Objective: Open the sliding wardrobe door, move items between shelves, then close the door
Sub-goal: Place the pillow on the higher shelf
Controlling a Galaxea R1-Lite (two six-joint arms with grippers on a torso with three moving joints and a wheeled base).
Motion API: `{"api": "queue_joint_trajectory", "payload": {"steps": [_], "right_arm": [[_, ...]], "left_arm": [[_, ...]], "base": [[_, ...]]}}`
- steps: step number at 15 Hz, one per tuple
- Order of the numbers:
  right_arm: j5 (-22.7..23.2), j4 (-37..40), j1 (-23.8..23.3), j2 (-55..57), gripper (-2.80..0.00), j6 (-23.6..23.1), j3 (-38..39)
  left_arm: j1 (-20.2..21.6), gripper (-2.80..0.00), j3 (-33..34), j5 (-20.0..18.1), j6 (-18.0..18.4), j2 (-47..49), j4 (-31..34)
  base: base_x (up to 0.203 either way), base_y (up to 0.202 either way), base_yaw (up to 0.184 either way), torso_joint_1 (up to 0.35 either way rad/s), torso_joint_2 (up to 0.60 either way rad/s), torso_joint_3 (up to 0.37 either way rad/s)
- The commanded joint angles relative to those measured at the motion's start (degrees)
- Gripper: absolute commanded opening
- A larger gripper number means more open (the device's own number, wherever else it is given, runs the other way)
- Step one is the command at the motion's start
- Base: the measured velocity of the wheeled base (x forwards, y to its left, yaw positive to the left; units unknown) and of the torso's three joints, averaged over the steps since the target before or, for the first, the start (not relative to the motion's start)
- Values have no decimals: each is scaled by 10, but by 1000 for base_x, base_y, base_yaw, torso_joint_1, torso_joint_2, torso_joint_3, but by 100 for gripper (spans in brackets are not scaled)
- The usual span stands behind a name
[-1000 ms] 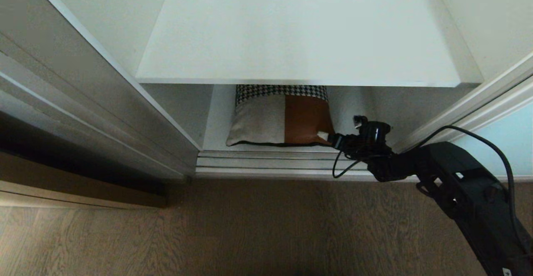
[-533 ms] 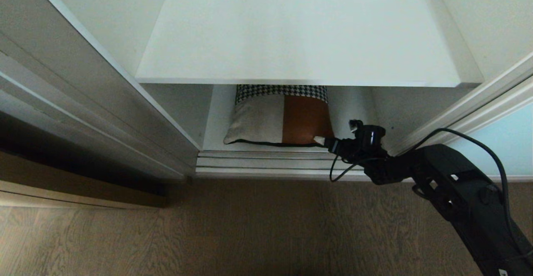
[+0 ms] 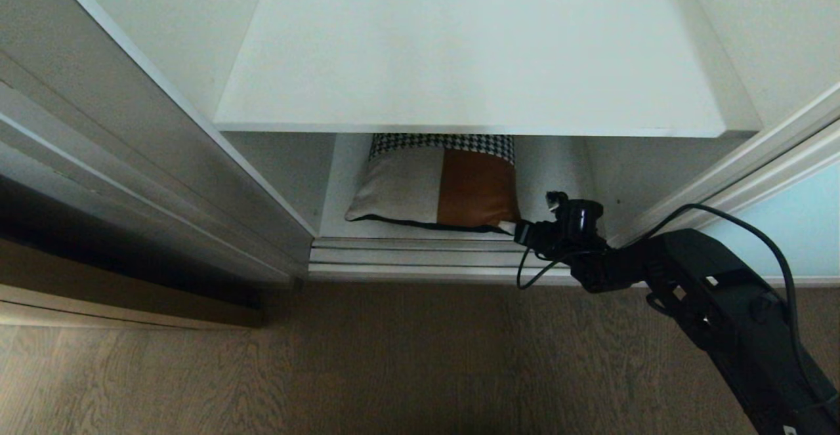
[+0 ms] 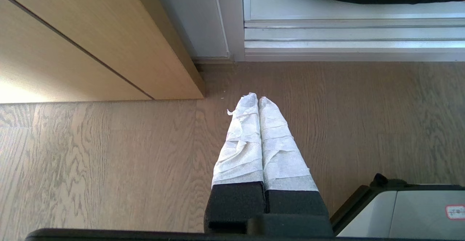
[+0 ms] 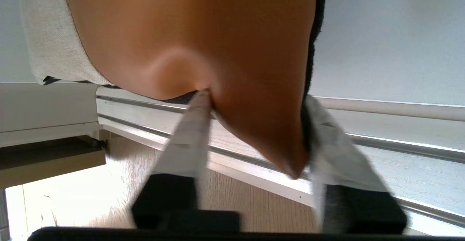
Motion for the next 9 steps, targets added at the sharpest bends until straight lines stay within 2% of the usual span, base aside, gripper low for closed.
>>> {"api": "queue_joint_trajectory", "payload": {"steps": [1, 9], "right_arm": [[2, -1, 0, -1, -280, 1, 0], [2, 2, -6, -8, -280, 4, 4]], "left_arm": [[0, -280, 1, 0, 0, 1, 0], [0, -280, 1, 0, 0, 1, 0]], "base": [[0, 0, 0, 0, 0, 0], [0, 0, 0, 0, 0, 0]]}}
